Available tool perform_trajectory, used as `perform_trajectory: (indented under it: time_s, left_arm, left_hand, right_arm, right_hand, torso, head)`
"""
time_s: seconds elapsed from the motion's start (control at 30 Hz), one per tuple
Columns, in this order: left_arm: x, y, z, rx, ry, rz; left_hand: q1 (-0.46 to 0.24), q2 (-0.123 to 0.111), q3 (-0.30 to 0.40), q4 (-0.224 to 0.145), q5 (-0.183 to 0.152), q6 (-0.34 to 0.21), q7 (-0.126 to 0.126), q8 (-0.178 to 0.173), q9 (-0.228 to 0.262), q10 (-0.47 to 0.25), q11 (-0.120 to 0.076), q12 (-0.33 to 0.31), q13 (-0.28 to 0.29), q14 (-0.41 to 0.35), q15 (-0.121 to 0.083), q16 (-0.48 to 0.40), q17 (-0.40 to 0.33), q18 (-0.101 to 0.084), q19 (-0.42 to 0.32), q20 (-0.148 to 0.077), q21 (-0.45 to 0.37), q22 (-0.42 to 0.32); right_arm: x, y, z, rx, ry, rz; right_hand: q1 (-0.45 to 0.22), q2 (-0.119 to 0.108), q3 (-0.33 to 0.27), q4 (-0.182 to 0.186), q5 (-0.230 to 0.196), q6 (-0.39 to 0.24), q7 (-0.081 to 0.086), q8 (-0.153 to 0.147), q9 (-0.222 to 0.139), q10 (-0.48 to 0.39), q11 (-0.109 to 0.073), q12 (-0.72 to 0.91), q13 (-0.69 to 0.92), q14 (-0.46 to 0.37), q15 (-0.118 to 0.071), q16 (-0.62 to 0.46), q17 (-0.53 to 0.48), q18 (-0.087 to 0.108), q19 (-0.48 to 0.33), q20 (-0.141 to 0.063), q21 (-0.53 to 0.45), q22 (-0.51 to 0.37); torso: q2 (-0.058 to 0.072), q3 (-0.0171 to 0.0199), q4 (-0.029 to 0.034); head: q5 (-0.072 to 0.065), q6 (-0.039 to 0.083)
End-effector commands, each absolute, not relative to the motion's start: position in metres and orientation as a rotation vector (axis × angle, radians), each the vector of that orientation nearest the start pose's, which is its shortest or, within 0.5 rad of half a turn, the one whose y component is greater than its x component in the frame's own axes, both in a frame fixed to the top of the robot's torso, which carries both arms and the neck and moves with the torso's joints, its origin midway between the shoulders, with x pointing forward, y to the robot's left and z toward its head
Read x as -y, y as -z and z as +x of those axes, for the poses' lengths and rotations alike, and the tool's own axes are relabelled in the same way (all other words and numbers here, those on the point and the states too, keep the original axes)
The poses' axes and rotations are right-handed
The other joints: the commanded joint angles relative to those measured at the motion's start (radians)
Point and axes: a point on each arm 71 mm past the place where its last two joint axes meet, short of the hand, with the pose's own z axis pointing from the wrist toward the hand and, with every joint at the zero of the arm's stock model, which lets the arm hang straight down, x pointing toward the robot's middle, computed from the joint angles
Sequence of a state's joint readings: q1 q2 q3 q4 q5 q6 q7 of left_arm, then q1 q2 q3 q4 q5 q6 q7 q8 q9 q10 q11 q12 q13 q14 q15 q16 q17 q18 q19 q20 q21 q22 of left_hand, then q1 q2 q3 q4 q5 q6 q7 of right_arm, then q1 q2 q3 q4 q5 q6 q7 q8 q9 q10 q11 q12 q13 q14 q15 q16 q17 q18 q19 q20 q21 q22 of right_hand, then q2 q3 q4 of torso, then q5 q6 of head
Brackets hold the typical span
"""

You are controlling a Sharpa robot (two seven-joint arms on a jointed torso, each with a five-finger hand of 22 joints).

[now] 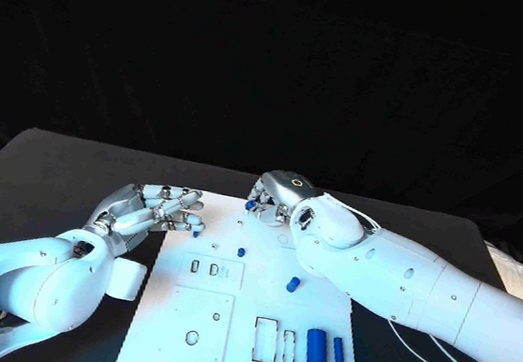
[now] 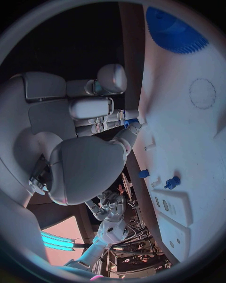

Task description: Assemble the parts on the task board

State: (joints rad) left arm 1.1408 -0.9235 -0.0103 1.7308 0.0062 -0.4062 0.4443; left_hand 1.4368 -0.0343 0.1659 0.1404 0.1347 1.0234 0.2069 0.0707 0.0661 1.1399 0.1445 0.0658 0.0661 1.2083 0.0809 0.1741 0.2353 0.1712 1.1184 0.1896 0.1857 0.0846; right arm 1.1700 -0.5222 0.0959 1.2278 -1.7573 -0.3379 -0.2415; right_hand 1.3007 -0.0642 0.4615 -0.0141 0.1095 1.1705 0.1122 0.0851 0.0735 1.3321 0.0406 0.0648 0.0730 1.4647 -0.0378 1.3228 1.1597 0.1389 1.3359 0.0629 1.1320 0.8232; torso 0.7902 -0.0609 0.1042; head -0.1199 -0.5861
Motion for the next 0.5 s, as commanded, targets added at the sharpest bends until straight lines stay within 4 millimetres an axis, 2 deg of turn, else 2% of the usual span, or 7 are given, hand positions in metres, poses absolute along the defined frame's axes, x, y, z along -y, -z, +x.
perform_trajectory:
  time_s: [0.03, 0.27, 0.37, 0.5]
  left_arm:
    - [-0.1914, 0.1731, 0.4438, -1.394, 1.632, -1.127]
    - [-0.1924, 0.1734, 0.4444, -1.394, 1.629, -1.128]
    - [-0.1927, 0.1736, 0.4447, -1.395, 1.627, -1.129]
    - [-0.193, 0.1737, 0.4448, -1.395, 1.626, -1.129]
  left_hand:
    - [0.0, -0.006, 0.005, -0.001, -0.001, -0.002, 0.002, -0.007, -0.002, -0.006, 0.001, -0.003, -0.001, -0.001, 0.005, -0.002, 0.001, 0.008, 0.007, 0.0, -0.005, -0.001]
    - [-0.001, -0.006, 0.006, -0.002, -0.001, -0.002, 0.002, -0.007, -0.002, -0.006, 0.001, -0.003, -0.001, -0.001, 0.006, -0.003, 0.002, 0.008, 0.007, 0.0, -0.005, -0.002]
    - [0.0, -0.006, 0.008, -0.002, -0.001, -0.002, 0.002, -0.006, -0.002, -0.007, 0.001, -0.003, -0.001, -0.002, 0.006, -0.004, 0.002, 0.008, 0.007, 0.0, -0.006, -0.002]
    - [0.0, -0.006, 0.008, -0.003, -0.001, -0.003, 0.002, -0.007, -0.002, -0.007, 0.001, -0.003, -0.001, -0.002, 0.006, -0.004, 0.003, 0.009, 0.007, 0.0, -0.006, -0.002]
  right_arm:
    - [0.1211, 0.1711, 0.5417, -1.523, -0.45, -0.263]
    - [0.1186, 0.1712, 0.5401, -1.529, -0.462, -0.273]
    - [0.1182, 0.1712, 0.5397, -1.531, -0.463, -0.274]
    - [0.1187, 0.1715, 0.5396, -1.534, -0.461, -0.275]
  right_hand:
    - [-0.007, -0.001, 0.007, 0.015, 0.001, 0.016, -0.007, 0.01, 0.058, -0.008, 0.001, -0.004, -0.001, 0.048, 0.0, 0.0, 0.0, -0.011, -0.005, 0.003, 0.004, 0.001]
    - [-0.008, -0.002, 0.006, 0.016, 0.0, 0.015, -0.007, 0.01, 0.059, -0.008, 0.001, -0.004, -0.001, 0.048, 0.0, 0.0, 0.001, -0.011, -0.005, 0.003, 0.005, 0.002]
    - [-0.008, -0.002, 0.006, 0.016, 0.0, 0.015, -0.007, 0.01, 0.059, -0.009, 0.001, -0.003, -0.001, 0.047, 0.0, 0.0, 0.0, -0.011, -0.005, 0.003, 0.005, 0.002]
    - [-0.01, -0.003, 0.005, 0.017, 0.0, 0.015, -0.007, 0.009, 0.059, -0.009, 0.002, -0.003, -0.002, 0.047, 0.0, 0.0, 0.0, -0.011, -0.006, 0.004, 0.005, 0.003]
  torso:
    - [0.0, -0.0011, -0.0006]
    - [0.0, -0.0008, -0.001]
    - [0.001, -0.0009, -0.0003]
    - [0.0, -0.0015, 0.0007]
  head:
    - [0.002, -0.004]
    - [0.002, -0.004]
    - [0.001, 0.0]
    - [0.001, -0.004]
